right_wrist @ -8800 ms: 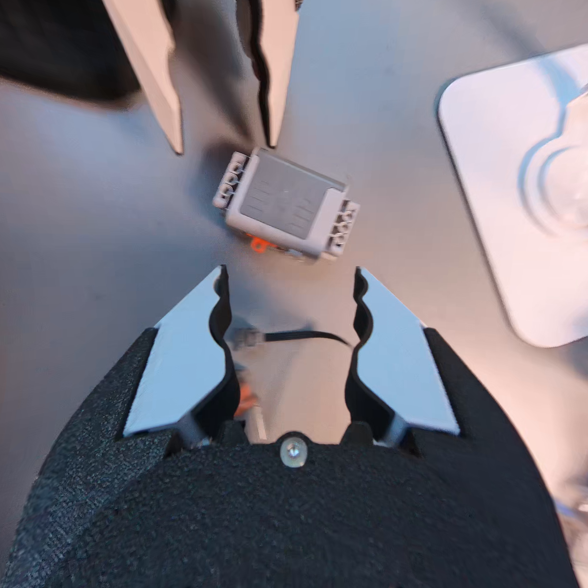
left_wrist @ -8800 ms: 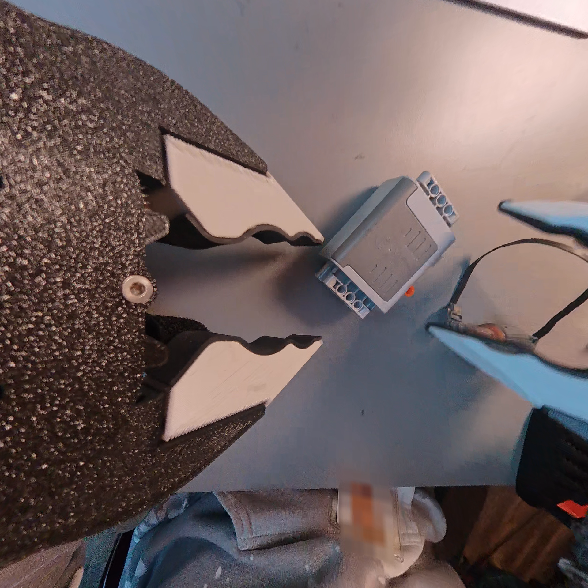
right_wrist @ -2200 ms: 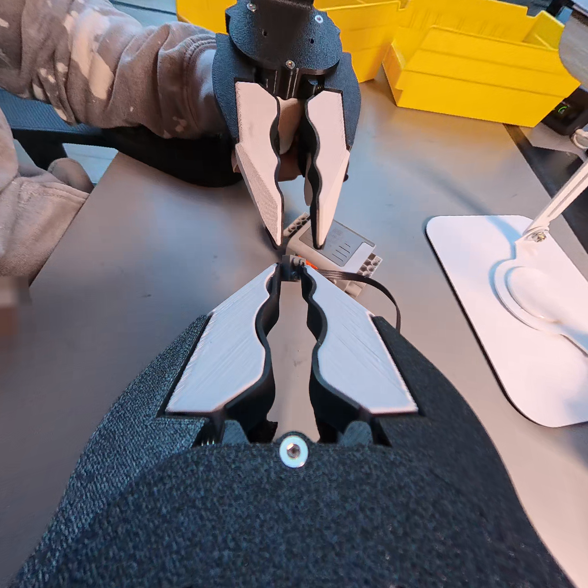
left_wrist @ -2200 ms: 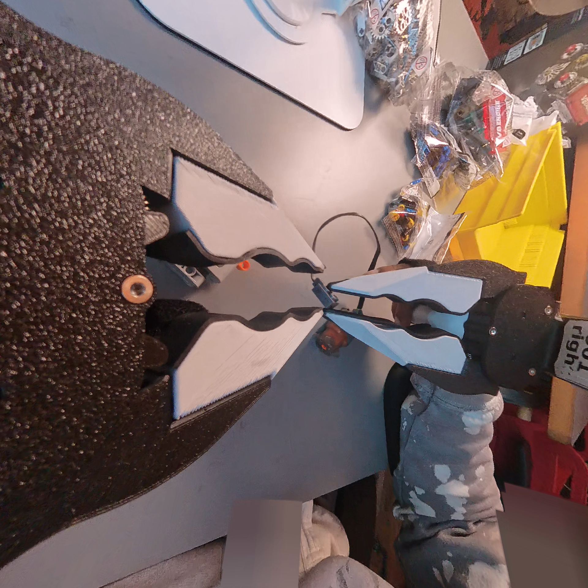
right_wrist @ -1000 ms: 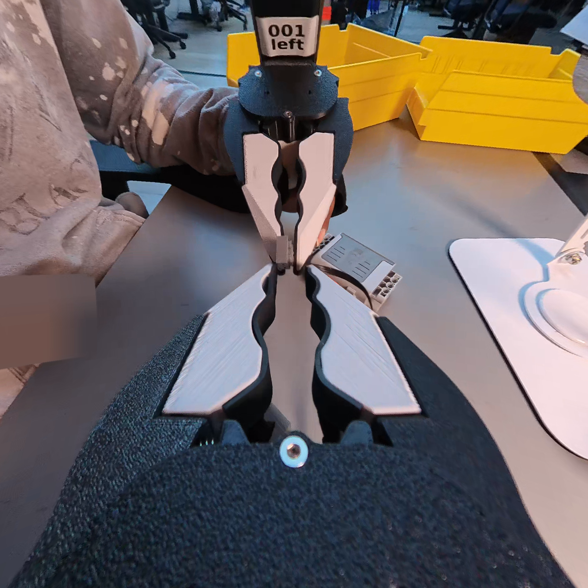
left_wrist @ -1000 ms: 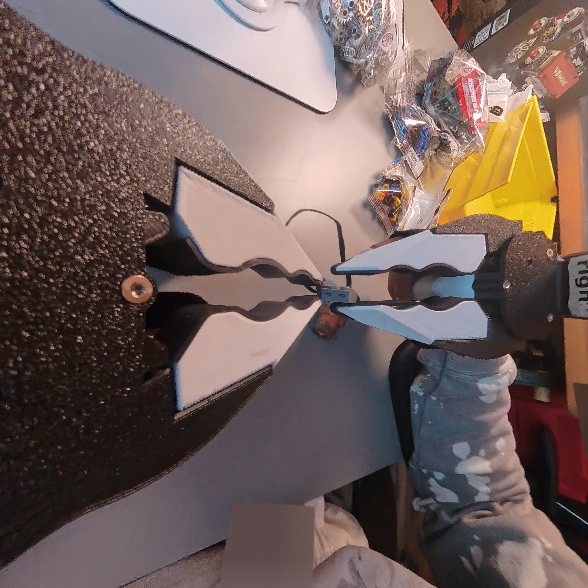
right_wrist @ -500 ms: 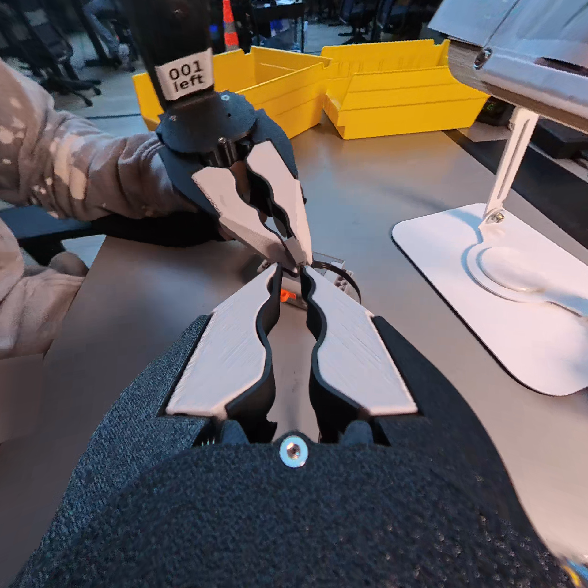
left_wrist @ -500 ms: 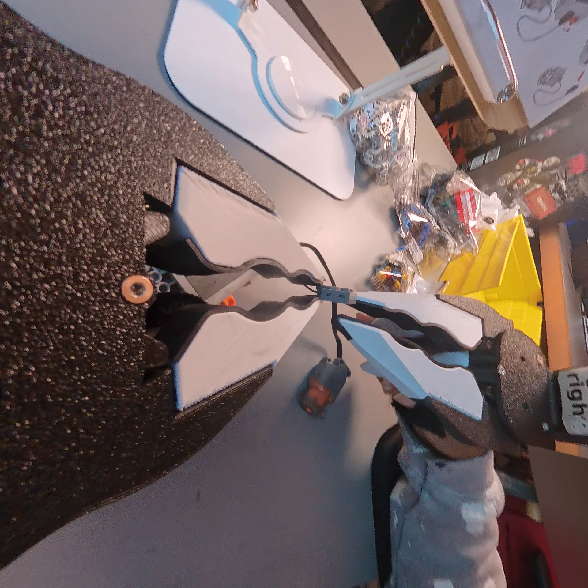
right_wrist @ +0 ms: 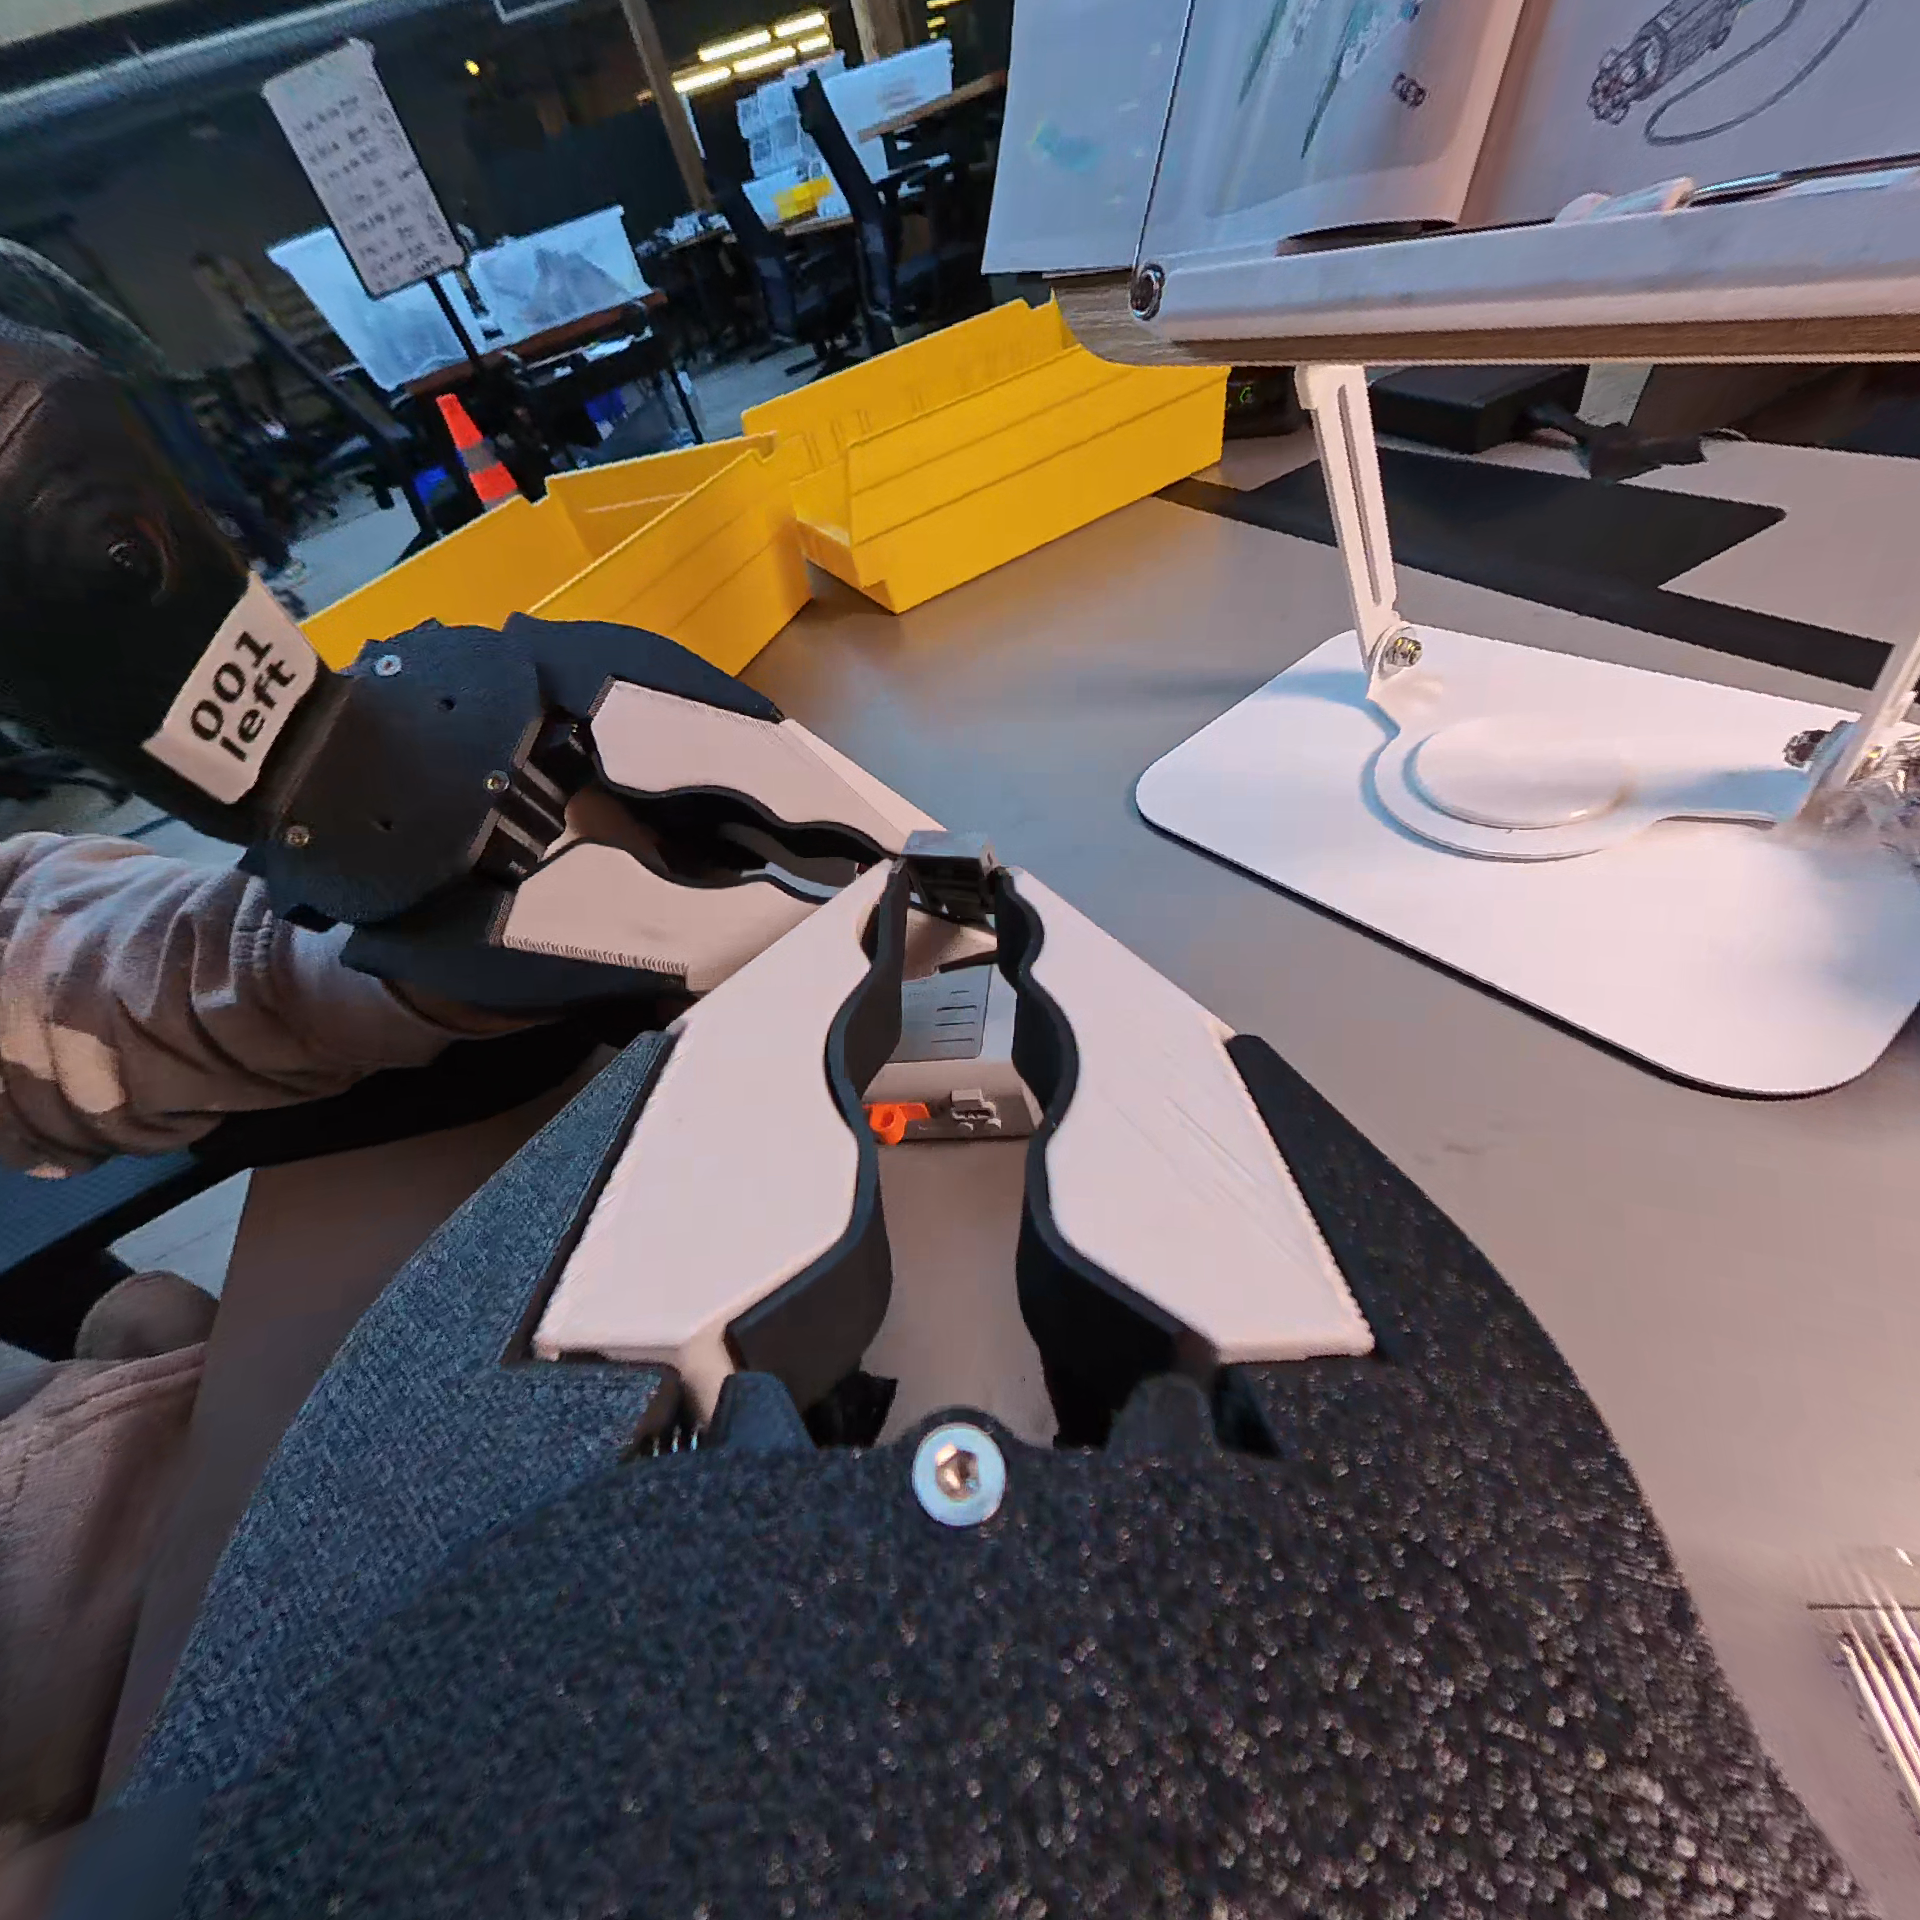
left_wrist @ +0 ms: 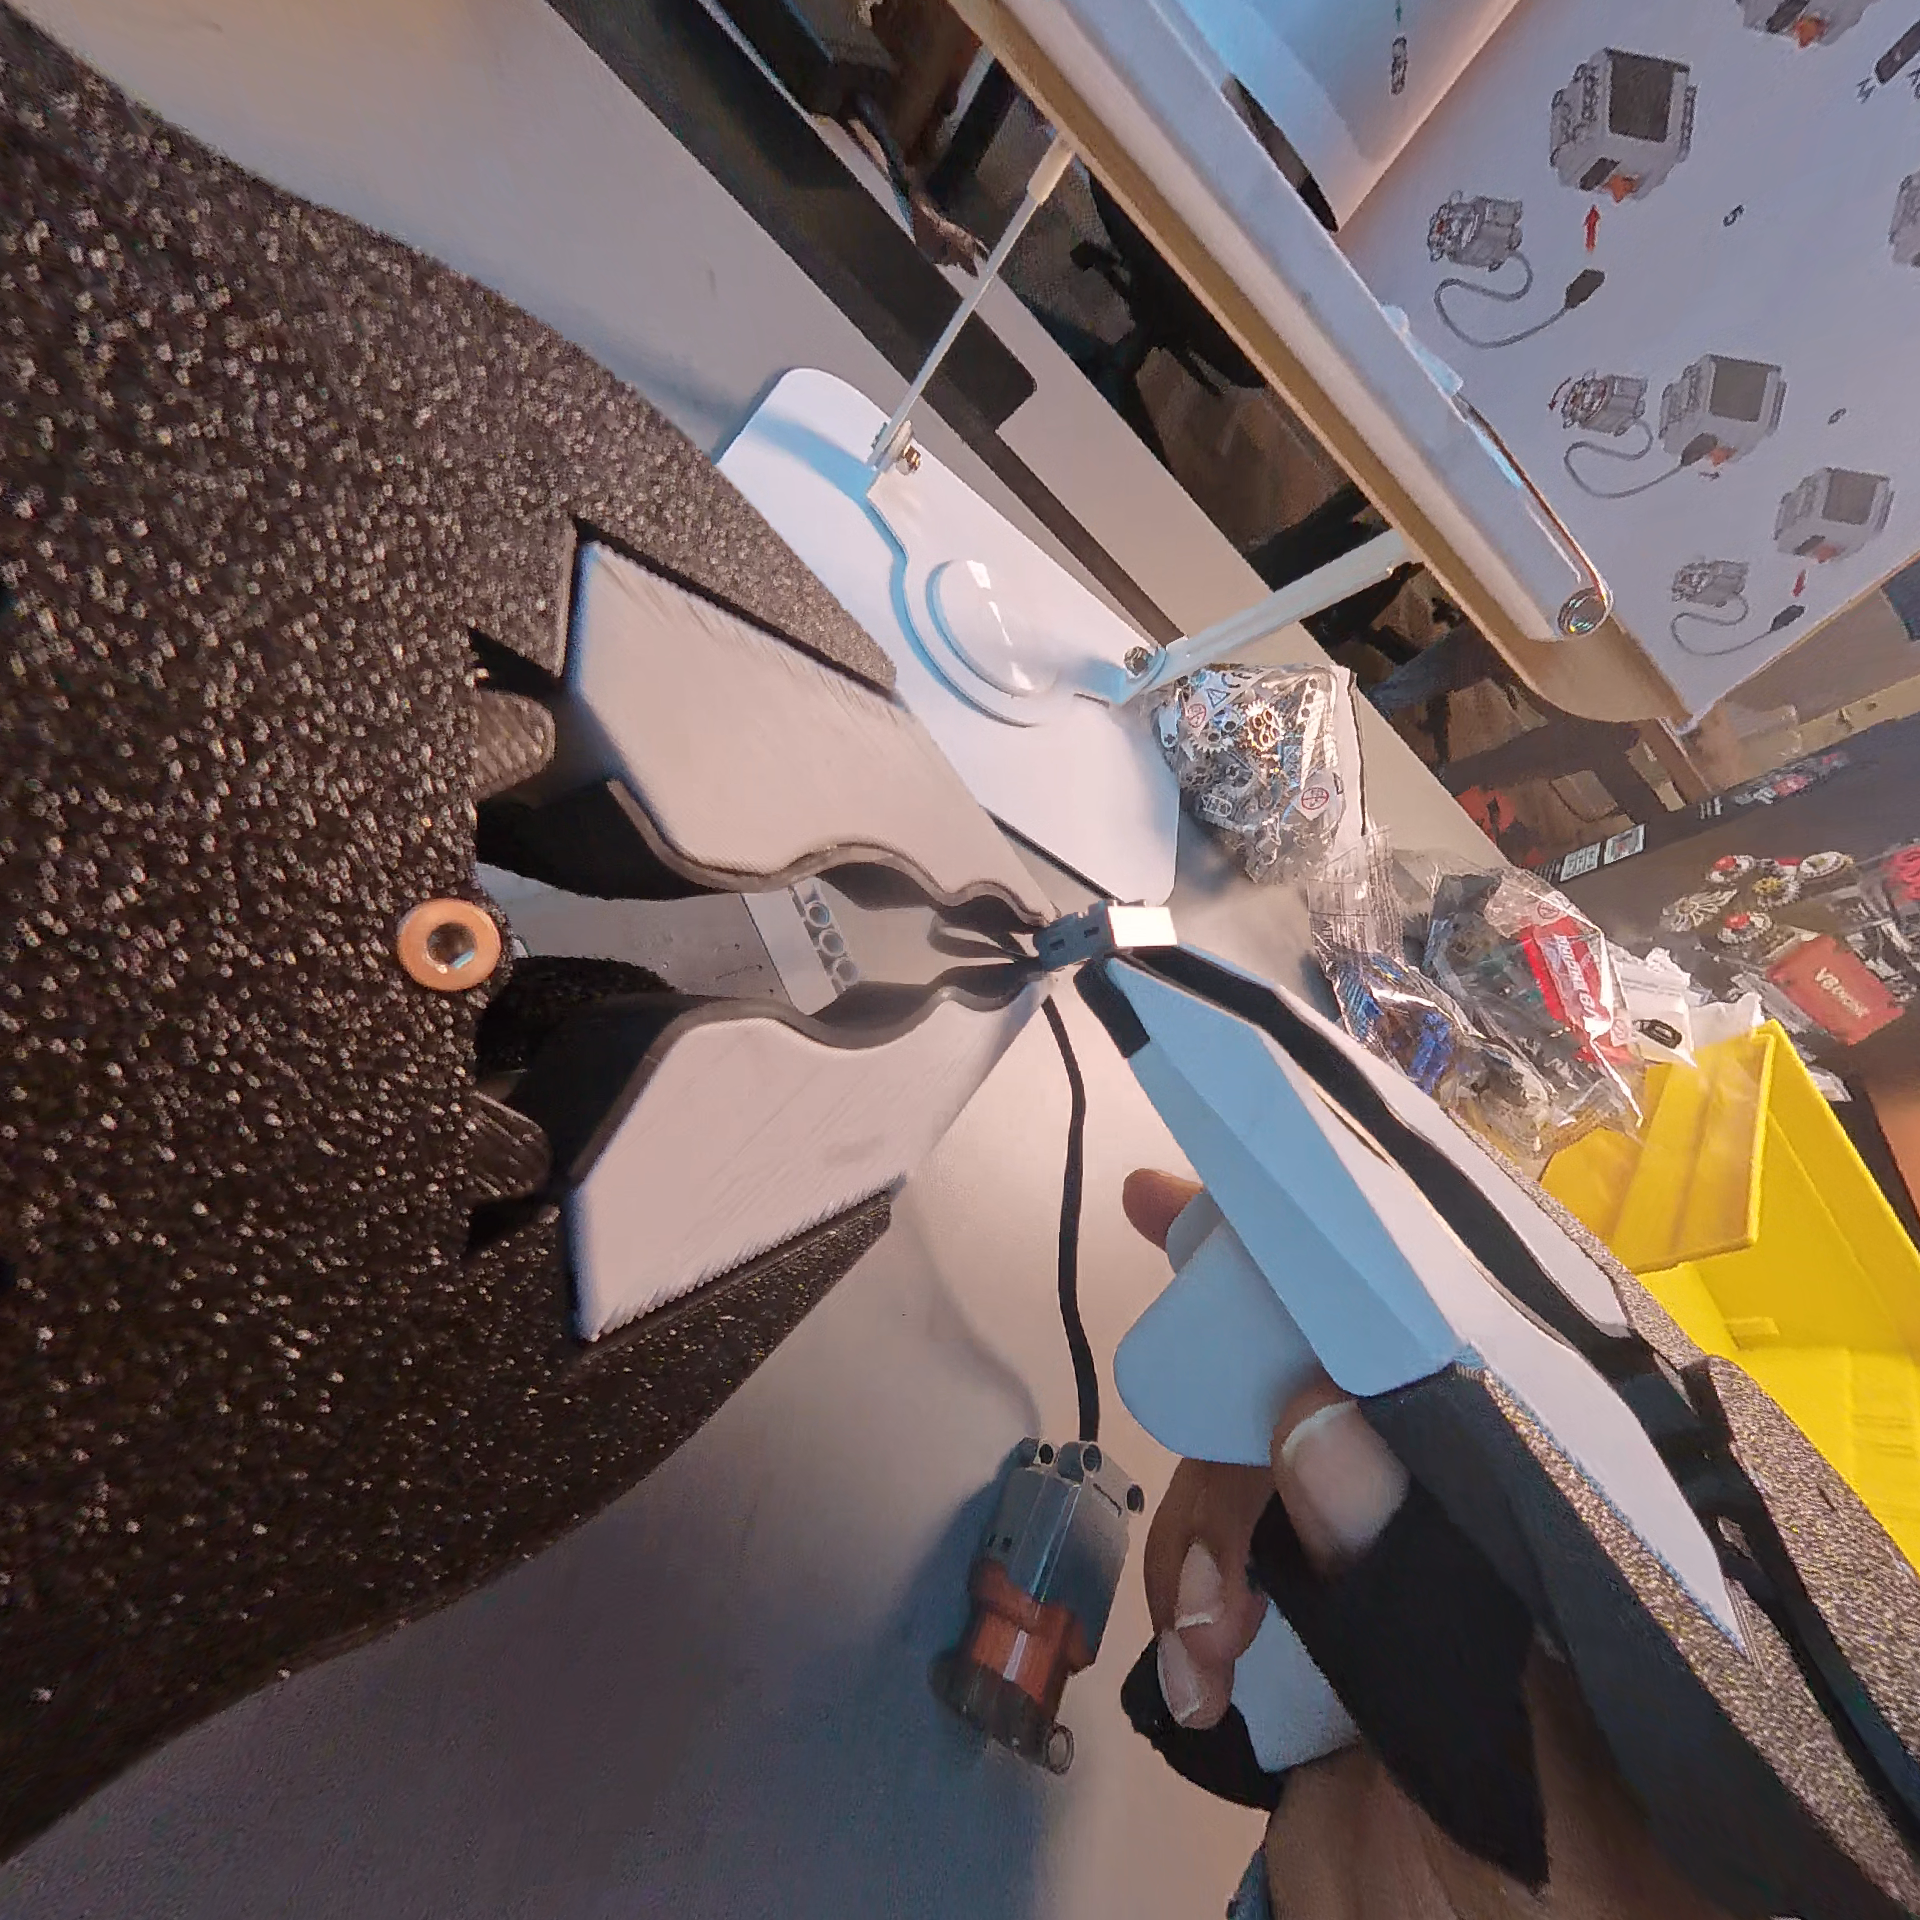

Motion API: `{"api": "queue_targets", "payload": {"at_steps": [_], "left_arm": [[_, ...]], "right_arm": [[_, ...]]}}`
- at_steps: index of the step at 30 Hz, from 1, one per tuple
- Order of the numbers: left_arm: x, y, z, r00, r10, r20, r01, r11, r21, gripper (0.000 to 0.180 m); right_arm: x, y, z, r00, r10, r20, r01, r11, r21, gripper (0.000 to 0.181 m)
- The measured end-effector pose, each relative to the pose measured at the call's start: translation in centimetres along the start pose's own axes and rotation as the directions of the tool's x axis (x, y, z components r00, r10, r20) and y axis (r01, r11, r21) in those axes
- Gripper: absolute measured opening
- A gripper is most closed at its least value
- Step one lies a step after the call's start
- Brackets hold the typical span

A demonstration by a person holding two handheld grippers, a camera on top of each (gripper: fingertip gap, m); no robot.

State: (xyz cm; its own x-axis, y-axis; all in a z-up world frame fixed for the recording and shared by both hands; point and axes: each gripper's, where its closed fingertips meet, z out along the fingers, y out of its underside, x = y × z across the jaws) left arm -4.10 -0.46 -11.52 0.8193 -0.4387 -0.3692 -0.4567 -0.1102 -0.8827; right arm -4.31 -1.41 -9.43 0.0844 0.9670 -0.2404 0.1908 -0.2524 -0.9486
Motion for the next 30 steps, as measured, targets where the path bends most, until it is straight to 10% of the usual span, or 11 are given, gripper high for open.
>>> {"api": "queue_targets", "payload": {"at_steps": [16,30], "left_arm": [[-0.4,-0.5,-0.2,0.988,-0.152,-0.020,0.153,0.987,0.041,0.000],[-1.6,-1.0,-0.7,0.990,-0.135,0.044,0.132,0.989,0.066,0.000]], "right_arm": [[0.8,-0.9,-0.7,0.998,-0.060,-0.021,0.061,0.997,0.053,0.000],[0.7,-1.1,-0.6,0.995,-0.091,-0.033,0.093,0.995,0.048,0.021]]}}
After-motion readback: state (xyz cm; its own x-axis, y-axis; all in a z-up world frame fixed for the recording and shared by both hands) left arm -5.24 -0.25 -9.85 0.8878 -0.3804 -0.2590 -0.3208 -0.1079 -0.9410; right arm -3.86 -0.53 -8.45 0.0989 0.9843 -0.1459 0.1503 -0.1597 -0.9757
